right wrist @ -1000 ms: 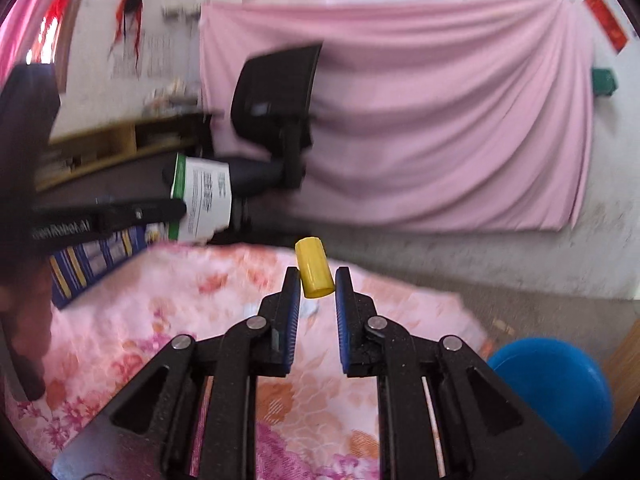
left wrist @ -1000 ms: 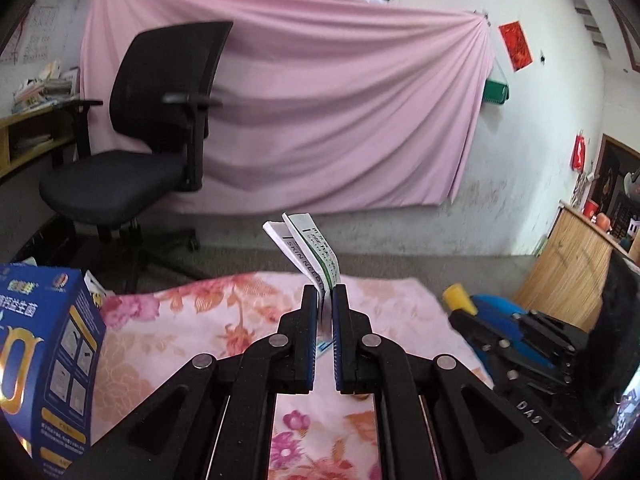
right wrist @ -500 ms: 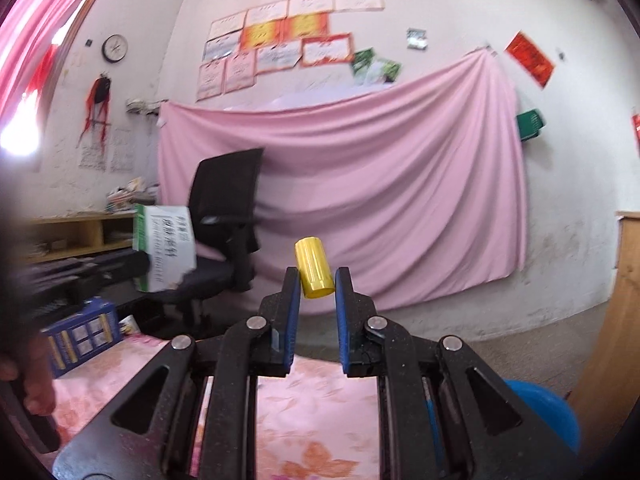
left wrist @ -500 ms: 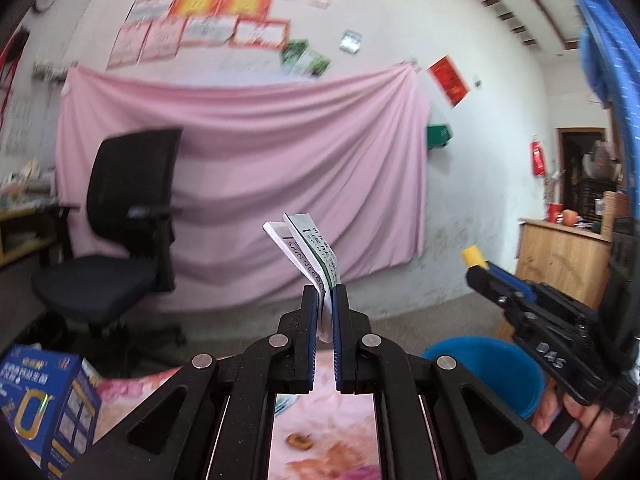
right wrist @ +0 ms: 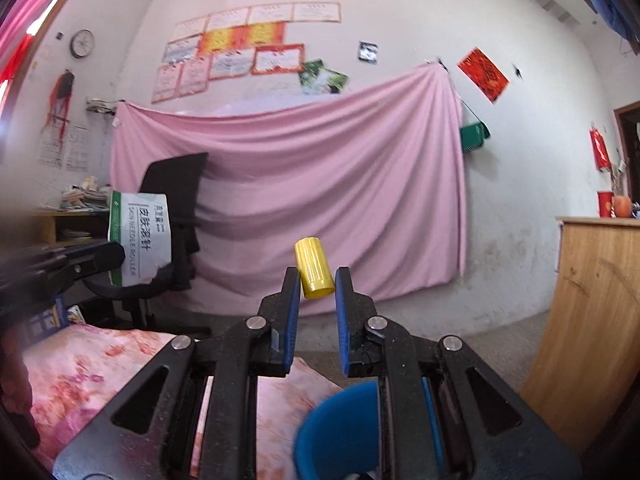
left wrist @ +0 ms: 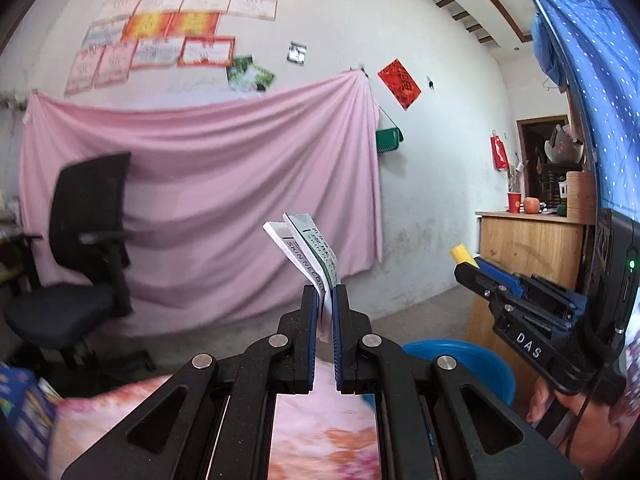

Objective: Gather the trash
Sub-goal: 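Carry white box and yellow cap over the blue basin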

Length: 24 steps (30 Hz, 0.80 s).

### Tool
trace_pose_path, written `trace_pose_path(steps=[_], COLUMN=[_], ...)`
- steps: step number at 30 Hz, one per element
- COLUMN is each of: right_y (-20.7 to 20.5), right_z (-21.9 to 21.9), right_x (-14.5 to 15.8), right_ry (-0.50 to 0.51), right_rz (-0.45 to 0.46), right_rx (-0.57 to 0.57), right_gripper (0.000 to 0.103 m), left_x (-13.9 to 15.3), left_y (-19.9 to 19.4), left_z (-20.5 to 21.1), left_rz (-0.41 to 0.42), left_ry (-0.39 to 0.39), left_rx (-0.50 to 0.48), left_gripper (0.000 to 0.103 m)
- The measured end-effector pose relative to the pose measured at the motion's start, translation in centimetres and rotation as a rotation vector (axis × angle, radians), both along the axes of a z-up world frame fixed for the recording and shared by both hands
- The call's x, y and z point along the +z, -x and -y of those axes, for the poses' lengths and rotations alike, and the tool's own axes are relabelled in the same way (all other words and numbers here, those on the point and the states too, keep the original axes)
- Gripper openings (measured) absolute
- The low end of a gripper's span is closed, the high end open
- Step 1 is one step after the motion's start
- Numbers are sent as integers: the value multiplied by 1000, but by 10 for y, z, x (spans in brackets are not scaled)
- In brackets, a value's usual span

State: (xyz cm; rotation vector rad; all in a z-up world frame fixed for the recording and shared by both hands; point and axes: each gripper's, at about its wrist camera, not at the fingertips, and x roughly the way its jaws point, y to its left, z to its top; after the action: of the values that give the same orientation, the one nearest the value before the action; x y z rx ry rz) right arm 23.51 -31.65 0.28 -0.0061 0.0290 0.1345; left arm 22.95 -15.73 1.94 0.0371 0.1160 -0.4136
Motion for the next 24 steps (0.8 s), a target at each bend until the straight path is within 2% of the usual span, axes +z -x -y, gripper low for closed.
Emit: trace_pose_path(steps=[4,13,17,24], right_y=[-9,-27,-38,-53], right_z=[21,64,77,89], right_x=[-9,-34,-44,-63], right_ry=[-14,-93,-126,-157], right_rz=[-63,-227,-323,-461], right_rx=[-42,-112,-127,-145], right_gripper=[44,44,44,44], left_x=[-7,-17,-23,-28], left_y=[-19,-66,-87,-105], left_z=[28,90,108,119], left_rz=[-64,-271,-402,-529], left_ry=[19,-19,-2,1], left_rx=[-45,-161,-221,-245], left_gripper=[5,5,5,5])
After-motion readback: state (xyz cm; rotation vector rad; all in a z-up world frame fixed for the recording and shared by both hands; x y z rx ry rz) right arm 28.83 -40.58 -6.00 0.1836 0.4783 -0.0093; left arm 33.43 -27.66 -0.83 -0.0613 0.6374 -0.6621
